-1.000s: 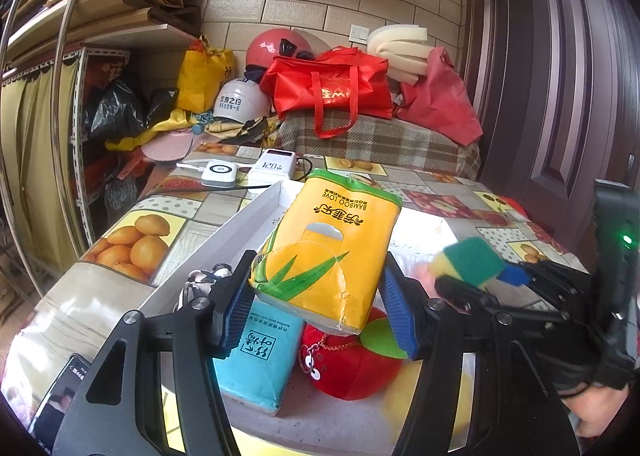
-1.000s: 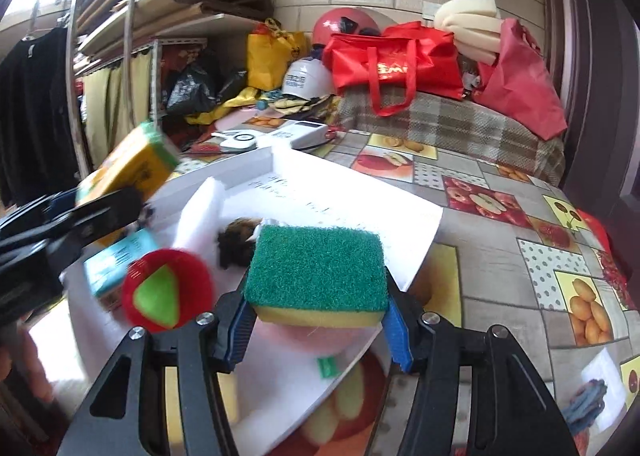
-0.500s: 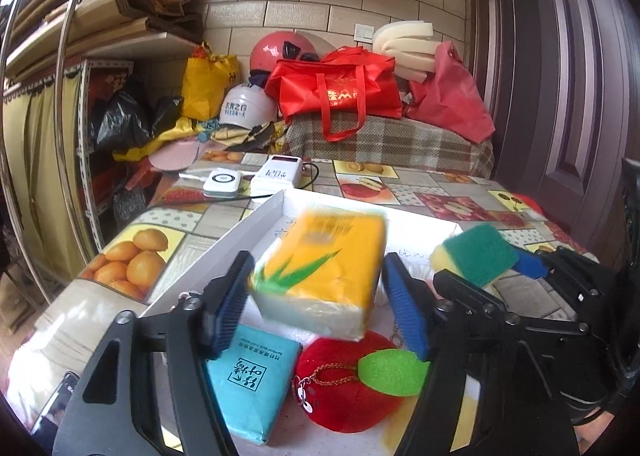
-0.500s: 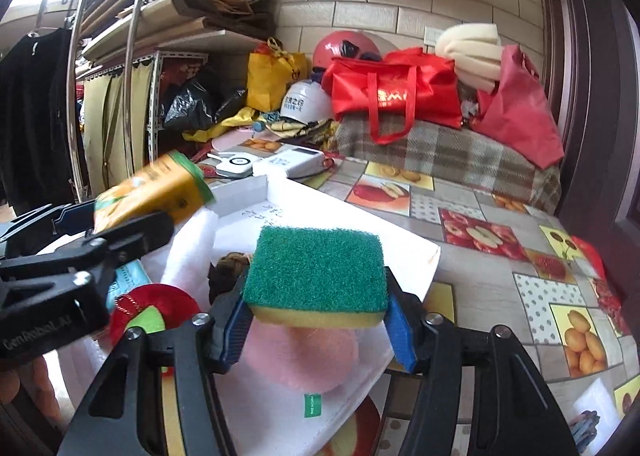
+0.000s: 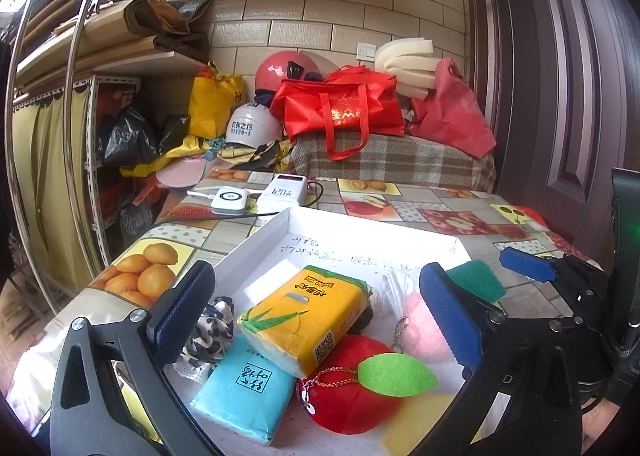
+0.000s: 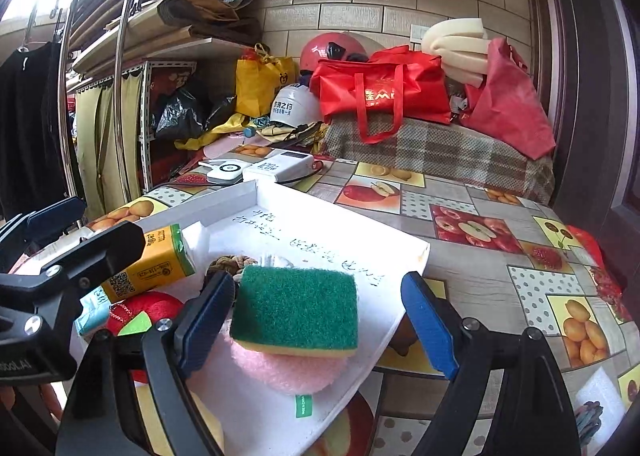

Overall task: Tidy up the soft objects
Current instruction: 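Open both grippers to drop the yellow tissue pack and green sponge into the tray, then move both grippers back from the tray toward the white foam block and gray rope toy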

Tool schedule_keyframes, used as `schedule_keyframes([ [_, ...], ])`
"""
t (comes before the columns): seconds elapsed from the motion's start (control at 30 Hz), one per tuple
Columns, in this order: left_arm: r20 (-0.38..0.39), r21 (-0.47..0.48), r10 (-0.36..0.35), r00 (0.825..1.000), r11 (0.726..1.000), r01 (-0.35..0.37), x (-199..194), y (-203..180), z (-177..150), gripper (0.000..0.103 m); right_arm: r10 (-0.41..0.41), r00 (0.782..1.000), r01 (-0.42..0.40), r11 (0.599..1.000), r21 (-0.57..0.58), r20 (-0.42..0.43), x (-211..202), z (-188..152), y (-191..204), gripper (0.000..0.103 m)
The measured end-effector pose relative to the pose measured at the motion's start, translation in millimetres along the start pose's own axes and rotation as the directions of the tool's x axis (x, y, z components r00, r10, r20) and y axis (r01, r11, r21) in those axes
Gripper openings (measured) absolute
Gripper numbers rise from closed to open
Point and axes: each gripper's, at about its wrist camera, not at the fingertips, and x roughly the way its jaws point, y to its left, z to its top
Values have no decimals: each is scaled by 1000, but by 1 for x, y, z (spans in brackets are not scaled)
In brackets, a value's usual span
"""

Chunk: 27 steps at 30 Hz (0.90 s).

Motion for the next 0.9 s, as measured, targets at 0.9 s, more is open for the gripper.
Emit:
schedule_keyframes([
  [0.9, 28, 44, 87, 996, 995, -89, -15, -13, -5, 103, -23, 1000, 22, 998, 61, 12, -20, -11, -14, 86],
])
